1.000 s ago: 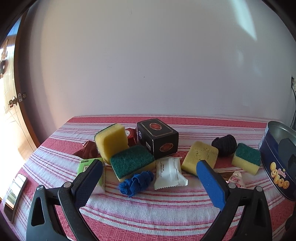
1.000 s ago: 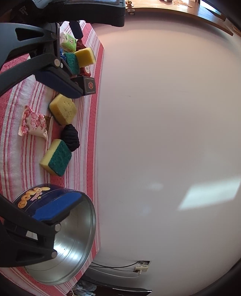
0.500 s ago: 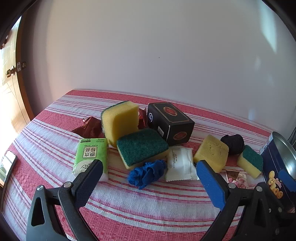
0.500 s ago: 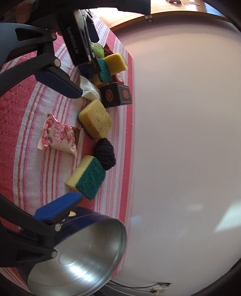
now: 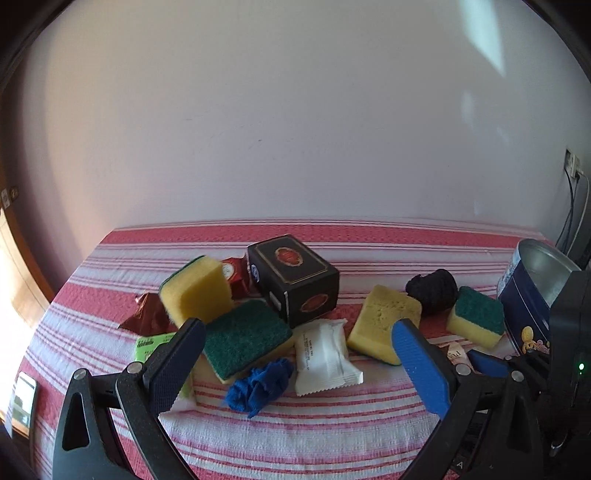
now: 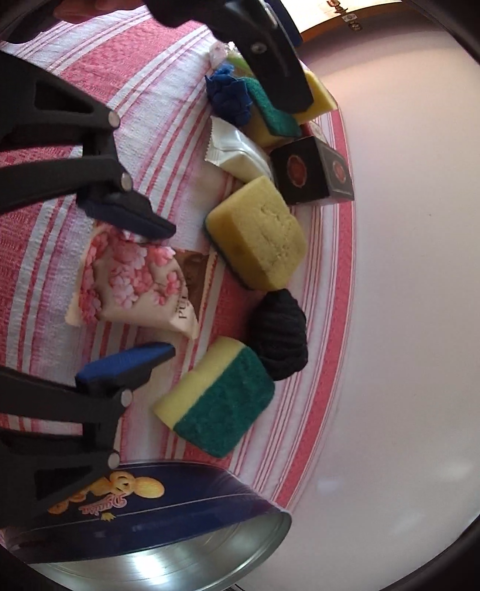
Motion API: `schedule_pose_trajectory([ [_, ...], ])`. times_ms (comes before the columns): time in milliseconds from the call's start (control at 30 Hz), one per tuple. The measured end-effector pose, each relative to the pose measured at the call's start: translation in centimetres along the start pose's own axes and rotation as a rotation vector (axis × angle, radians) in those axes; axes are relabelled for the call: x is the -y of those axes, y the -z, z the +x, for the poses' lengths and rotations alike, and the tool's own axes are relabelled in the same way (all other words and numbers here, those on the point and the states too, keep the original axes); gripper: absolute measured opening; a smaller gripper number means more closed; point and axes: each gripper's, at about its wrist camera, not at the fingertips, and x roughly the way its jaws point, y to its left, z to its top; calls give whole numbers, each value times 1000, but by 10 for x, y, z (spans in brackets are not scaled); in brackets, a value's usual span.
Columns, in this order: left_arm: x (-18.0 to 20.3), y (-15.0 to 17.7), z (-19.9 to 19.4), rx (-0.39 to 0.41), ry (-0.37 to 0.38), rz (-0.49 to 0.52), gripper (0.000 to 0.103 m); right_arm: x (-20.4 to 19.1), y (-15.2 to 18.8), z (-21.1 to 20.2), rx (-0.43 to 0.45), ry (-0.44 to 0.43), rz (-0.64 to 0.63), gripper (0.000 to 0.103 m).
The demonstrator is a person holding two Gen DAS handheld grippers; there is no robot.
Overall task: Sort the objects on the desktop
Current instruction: 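Grasp the pink-patterned snack packet with the right gripper while the left gripper approaches a yellow-green sponge, then lift the snack packet with the right gripper while the left gripper grasps the yellow-green sponge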
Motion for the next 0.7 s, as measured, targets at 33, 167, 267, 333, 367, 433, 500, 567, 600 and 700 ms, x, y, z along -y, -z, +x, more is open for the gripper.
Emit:
schedule_pose_trajectory([
  [33, 5, -3, 2, -1, 1, 22, 102, 1, 1, -2, 1, -2, -2, 39],
  [167, 22, -10, 10, -11, 30, 63, 102, 18, 13, -18, 42, -73, 63, 39],
  [267, 33, -13, 17, -33, 66, 81, 102, 31, 23, -42, 129, -55, 88, 39],
  [333, 42, -13, 19, -37, 87, 108, 102, 41, 31, -60, 187, -53, 111, 39],
  [367, 47, -13, 22, -38, 90, 128, 102, 45, 35, -69, 214, -48, 121, 39],
  [433, 59, -13, 25, -40, 86, 167, 102, 50, 43, -85, 274, -24, 135, 39],
  [500, 68, -12, 30, -49, 89, 194, 102, 56, 43, -100, 328, -11, 147, 39],
  [567, 78, -11, 37, -70, 96, 210, 102, 59, 47, -113, 387, 14, 157, 39],
  [600, 81, -11, 42, -85, 99, 216, 102, 61, 48, -119, 415, 29, 162, 39],
  [700, 90, -9, 55, -123, 87, 237, 99, 67, 47, -134, 485, 80, 175, 39],
])
